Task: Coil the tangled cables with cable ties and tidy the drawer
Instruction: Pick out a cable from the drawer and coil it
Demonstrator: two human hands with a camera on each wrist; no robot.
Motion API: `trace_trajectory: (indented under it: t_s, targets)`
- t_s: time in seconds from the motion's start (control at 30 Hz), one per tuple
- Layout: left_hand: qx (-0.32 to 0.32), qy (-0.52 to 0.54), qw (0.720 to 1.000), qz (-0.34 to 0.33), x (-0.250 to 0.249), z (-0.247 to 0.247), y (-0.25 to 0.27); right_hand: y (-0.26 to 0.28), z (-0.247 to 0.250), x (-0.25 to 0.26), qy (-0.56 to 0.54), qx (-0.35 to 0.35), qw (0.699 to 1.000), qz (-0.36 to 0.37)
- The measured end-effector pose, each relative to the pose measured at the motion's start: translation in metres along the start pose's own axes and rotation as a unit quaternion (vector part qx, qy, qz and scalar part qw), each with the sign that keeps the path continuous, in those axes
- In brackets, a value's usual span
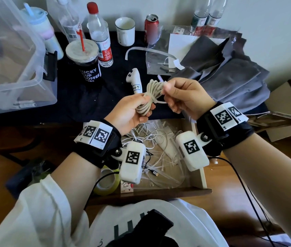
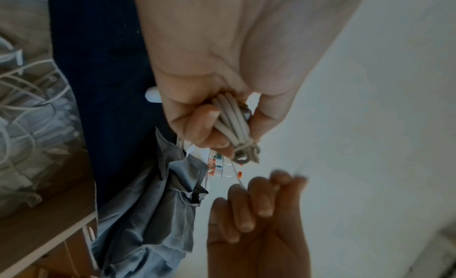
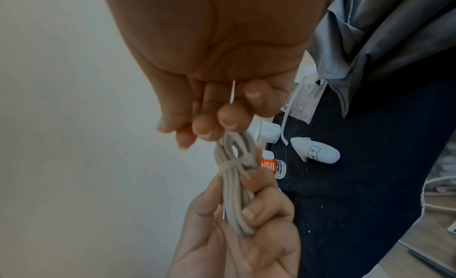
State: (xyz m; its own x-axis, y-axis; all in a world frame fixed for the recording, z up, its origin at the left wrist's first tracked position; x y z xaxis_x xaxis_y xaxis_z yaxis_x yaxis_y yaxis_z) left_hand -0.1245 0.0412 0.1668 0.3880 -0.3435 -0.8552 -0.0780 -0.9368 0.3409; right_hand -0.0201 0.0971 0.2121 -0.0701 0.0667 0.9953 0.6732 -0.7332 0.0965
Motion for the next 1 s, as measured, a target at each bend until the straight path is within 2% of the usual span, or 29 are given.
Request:
trace_trajectory:
  t_s: [0.2, 0.43, 0.7, 1.0]
  targets:
    - [-0.022, -0.021, 1.000, 0.002, 0.001, 0.001, -0.004, -0.002, 0.012, -0.006, 0.028, -0.081, 0.996, -0.038]
    - [-0.015, -0.054, 0.998, -0.007, -0.001, 0.005, -0.006, -0.001, 0.018, -0.011, 0.055, -0.117, 0.991, -0.042]
    - [0.025, -0.115, 0.993, -0.024, -0.004, -0.001, -0.003, 0.000, 0.021, -0.013, 0.071, -0.108, 0.988, -0.083]
    - [0.027, -0.158, 0.987, -0.028, -0.004, -0.002, -0.002, 0.003, 0.018, -0.012, 0.105, -0.074, 0.986, -0.103]
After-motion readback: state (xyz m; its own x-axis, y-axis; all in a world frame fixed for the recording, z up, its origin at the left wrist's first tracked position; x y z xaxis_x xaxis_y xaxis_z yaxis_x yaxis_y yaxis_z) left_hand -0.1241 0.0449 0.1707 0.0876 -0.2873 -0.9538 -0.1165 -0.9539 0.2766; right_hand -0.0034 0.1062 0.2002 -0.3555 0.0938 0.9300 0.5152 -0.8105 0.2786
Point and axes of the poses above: each hand's wrist, its own y-axis away from the middle knuckle, its own z-axis out of the back of the hand, x = y × z, the point moved 8 cm from there along -y, towards the middle knuckle, and after that the axes turned 4 degrees about x, right-handed, at the moved point
